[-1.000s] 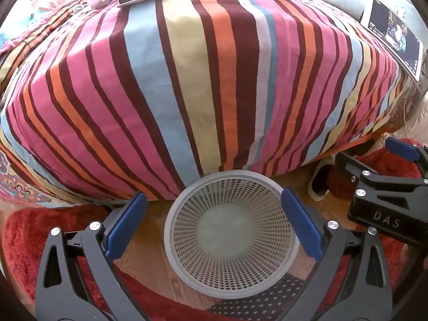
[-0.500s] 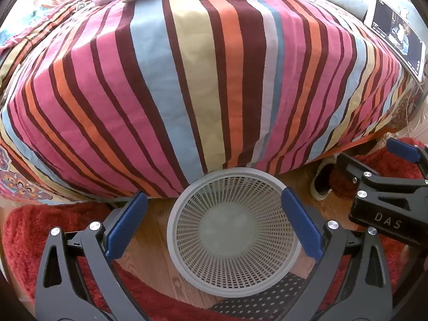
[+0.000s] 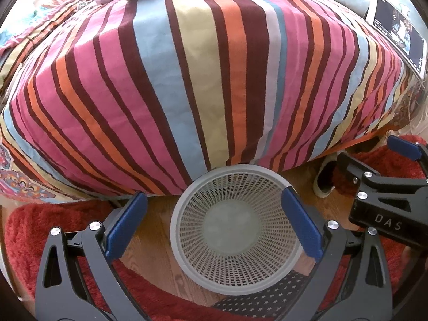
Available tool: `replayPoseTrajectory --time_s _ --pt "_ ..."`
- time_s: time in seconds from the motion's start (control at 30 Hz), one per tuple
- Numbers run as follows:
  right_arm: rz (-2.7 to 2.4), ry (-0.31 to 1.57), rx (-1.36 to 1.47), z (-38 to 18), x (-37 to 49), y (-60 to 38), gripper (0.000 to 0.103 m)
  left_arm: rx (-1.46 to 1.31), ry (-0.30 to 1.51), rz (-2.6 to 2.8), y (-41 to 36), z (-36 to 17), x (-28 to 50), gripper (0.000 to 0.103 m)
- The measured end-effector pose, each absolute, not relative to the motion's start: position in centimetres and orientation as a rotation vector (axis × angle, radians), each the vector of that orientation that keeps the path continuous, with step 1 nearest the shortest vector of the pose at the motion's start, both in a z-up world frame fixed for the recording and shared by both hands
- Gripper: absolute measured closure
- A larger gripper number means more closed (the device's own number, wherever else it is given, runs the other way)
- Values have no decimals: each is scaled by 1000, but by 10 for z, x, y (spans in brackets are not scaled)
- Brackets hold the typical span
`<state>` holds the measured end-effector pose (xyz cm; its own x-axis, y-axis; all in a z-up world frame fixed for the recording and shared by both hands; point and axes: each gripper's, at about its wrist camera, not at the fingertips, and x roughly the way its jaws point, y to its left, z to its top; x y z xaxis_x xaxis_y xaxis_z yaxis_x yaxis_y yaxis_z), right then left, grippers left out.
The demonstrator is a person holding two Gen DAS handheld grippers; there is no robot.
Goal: Collect trash
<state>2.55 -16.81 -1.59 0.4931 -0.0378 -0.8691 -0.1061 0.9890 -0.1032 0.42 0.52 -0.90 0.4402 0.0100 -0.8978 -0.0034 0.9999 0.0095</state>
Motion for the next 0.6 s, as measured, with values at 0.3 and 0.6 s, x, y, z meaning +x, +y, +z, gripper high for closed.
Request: replayPoseTrajectory --time_s 0.3,0.6 --pt "70 1045 -192 -17 29 -160 7 -5 1112 28 8 -5 2 6" --pt "100 1051 -237 -23 34 -152 7 -5 1110 39 8 -3 2 6"
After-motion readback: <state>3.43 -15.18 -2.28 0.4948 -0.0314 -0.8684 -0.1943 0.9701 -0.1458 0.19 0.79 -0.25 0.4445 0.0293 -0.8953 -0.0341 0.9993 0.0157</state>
